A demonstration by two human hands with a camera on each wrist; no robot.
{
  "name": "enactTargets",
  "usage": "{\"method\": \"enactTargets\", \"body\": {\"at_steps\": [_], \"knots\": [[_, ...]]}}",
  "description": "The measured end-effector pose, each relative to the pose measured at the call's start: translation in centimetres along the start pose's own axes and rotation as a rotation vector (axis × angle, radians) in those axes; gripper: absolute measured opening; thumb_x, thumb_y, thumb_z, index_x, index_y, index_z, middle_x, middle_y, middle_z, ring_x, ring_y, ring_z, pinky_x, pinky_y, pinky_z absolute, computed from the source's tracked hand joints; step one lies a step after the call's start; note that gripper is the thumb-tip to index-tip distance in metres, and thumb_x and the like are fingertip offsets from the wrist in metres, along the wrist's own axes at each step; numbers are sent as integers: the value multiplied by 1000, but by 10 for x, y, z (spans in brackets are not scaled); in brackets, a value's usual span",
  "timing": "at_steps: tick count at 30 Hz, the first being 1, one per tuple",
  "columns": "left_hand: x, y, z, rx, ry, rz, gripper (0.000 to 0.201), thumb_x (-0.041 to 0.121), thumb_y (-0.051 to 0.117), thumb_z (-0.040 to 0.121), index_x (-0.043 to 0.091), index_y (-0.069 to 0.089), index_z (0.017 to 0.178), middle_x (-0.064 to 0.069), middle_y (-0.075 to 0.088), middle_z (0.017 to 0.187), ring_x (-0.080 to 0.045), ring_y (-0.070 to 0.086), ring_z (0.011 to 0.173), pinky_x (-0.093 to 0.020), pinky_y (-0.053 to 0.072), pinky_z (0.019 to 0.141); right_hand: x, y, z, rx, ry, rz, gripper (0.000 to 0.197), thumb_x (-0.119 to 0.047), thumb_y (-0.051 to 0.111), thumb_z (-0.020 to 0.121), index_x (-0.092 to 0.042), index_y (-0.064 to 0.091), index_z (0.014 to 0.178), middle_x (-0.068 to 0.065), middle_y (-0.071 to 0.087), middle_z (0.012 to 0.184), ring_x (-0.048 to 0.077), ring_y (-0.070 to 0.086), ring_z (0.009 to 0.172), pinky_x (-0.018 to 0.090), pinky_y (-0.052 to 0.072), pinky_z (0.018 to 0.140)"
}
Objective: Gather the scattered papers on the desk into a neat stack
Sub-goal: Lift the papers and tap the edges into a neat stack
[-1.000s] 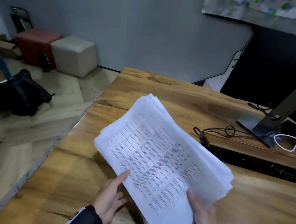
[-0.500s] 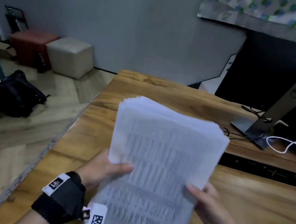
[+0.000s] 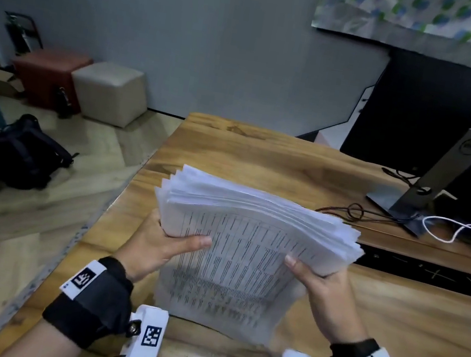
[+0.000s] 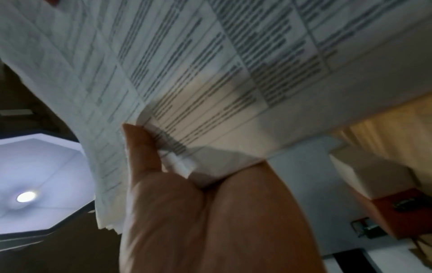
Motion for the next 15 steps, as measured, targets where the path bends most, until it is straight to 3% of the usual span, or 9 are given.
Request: {"method": "enactTargets", "body": {"at_steps": [5, 8, 10, 11, 12, 13, 15], "knots": [[8, 1, 2, 83, 97, 30, 31, -12, 72, 79, 16, 72, 90, 17, 79, 82, 5, 73, 82, -11, 55, 72, -20, 5, -2, 99, -130, -197, 31, -19, 64, 84, -25, 63, 115, -20, 72, 110, 0, 67, 105, 20, 54, 90], [15, 4, -1, 97, 102, 80, 10, 17, 71, 83, 22, 80, 85, 9, 80, 90, -2, 73, 89, -20, 57, 79, -24, 7, -2, 122, -159, -246, 26, -26, 56, 91, -25, 65, 115, -12, 71, 116, 9, 66, 111, 29, 52, 94], [21, 5, 1, 53, 98, 57, 20, 30, 66, 84, 39, 80, 94, 9, 80, 101, -7, 74, 98, -22, 59, 85, -22, 1, 1, 135, -140, -246, 27, -27, 55, 91, -22, 66, 115, -12, 72, 116, 10, 67, 110, 31, 53, 95], [24, 1, 5, 52, 104, 20, 19, 34, 66, 85, 39, 80, 97, 8, 80, 103, -9, 74, 100, -23, 58, 87, -22, -1, 2, 134, -129, -253, 27, -27, 55, 90, -21, 67, 114, -15, 72, 113, 9, 67, 109, 29, 53, 94], [28, -2, 9, 61, 112, -16, 21, 41, 68, 84, 31, 81, 98, 4, 80, 103, -13, 74, 100, -26, 59, 87, -21, -1, 3, 130, -118, -259, 25, -27, 55, 90, -22, 67, 111, -19, 73, 109, 8, 68, 106, 26, 53, 91], [34, -5, 11, 77, 135, -48, 39, 50, 73, 81, 16, 81, 97, -2, 80, 100, -19, 74, 97, -31, 58, 87, -20, 0, 3, 130, -111, -263, 23, -27, 55, 89, -23, 67, 108, -21, 73, 106, 6, 68, 104, 24, 54, 89], [41, -8, 12, 136, 165, -13, 84, 60, 78, 73, -20, 63, 92, -15, 69, 91, -29, 65, 86, -44, 53, 83, -20, 2, -1, 141, -127, -258, 22, -27, 55, 89, -25, 67, 108, -21, 73, 109, 5, 68, 105, 22, 53, 89]]}}
Point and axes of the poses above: each hand's wrist, its own z-axis towards the middle knuckle, its own y-axis out of the palm, x = y × z, the point moved 10 cm from there along z, towards the middle knuckle
